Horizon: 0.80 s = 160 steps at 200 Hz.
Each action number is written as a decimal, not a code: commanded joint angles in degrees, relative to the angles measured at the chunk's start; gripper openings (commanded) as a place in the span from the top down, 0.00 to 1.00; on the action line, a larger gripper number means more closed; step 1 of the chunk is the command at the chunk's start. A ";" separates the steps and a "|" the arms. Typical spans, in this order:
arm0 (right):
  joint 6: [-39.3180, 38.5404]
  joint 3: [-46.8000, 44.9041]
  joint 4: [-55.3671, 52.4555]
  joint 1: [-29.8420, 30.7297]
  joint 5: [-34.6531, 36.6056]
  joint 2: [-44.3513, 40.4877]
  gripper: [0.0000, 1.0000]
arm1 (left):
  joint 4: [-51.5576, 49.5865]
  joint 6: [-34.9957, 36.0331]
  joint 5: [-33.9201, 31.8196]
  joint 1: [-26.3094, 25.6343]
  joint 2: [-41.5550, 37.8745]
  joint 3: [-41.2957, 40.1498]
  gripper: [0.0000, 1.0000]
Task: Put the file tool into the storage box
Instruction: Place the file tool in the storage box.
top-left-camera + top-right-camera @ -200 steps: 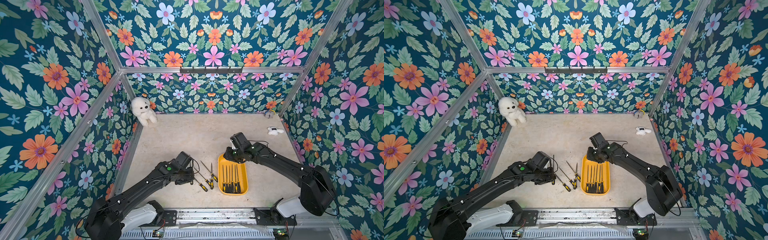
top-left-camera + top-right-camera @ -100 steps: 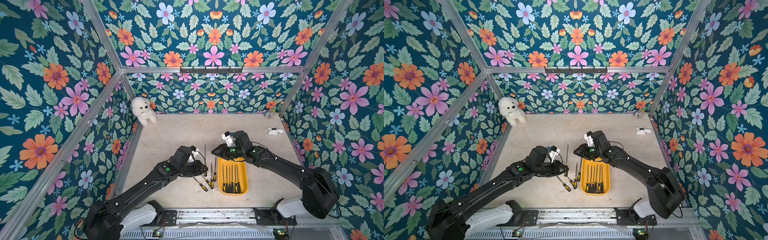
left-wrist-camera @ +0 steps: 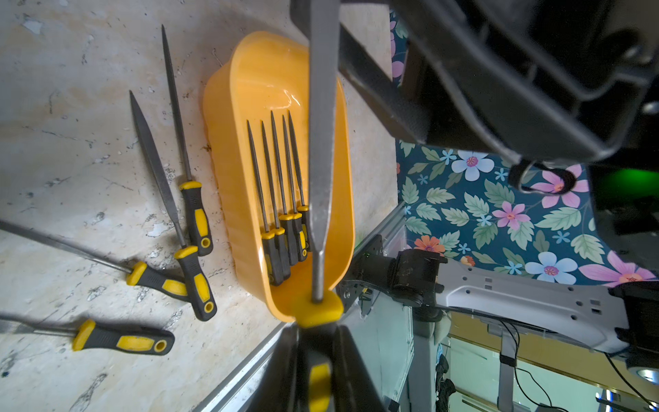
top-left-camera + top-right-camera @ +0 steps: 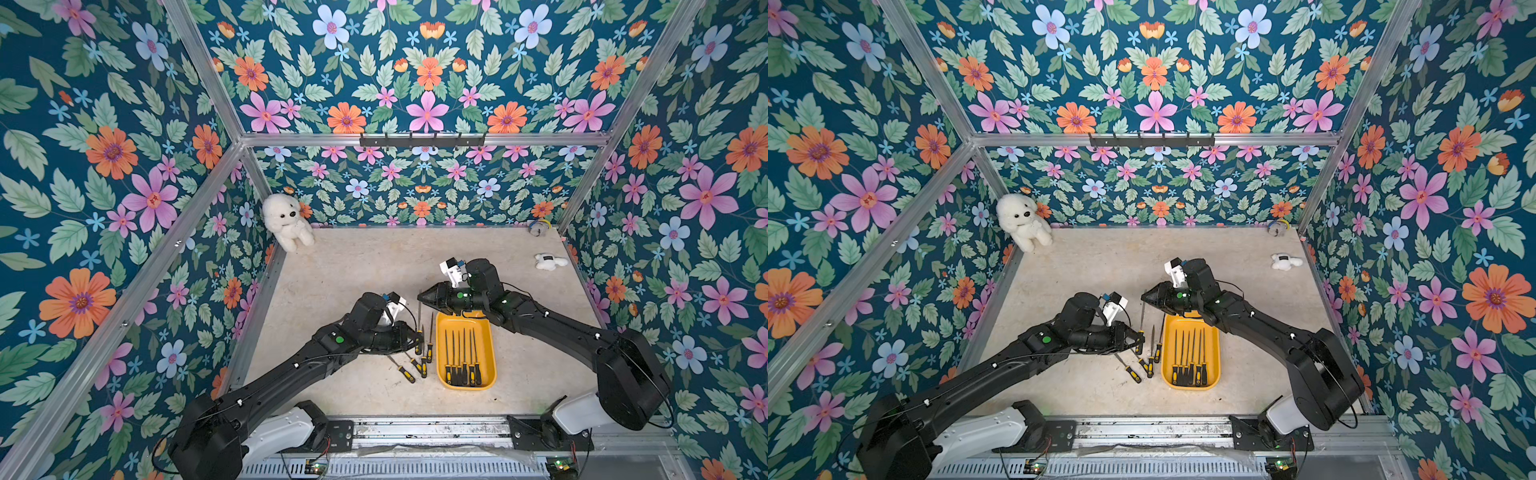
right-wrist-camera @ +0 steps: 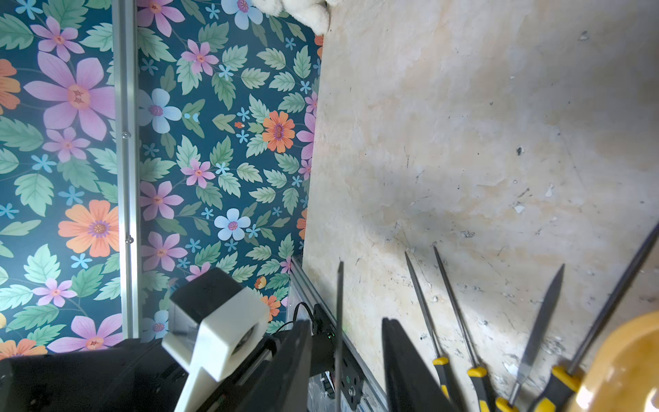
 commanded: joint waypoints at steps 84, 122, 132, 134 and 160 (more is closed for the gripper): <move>-3.26 1.63 -6.09 -0.57 3.24 0.64 1.00 | 3.50 -0.31 2.44 -0.08 0.19 -1.38 0.59; -8.01 1.30 -22.17 -4.19 12.04 -3.47 1.00 | 6.52 -3.11 0.42 0.27 -0.72 -2.38 0.12; -9.33 1.23 -25.74 -5.39 14.57 -4.55 1.00 | 5.42 -2.70 -0.51 0.37 -0.50 -2.35 0.09; -9.55 1.34 -26.52 -5.54 14.90 -4.69 1.00 | 5.19 -2.63 -0.76 0.37 -0.48 -2.32 0.09; -14.98 3.64 -35.76 -6.12 21.51 -3.37 1.00 | 3.49 -1.67 -2.13 0.44 1.00 -2.28 0.06</move>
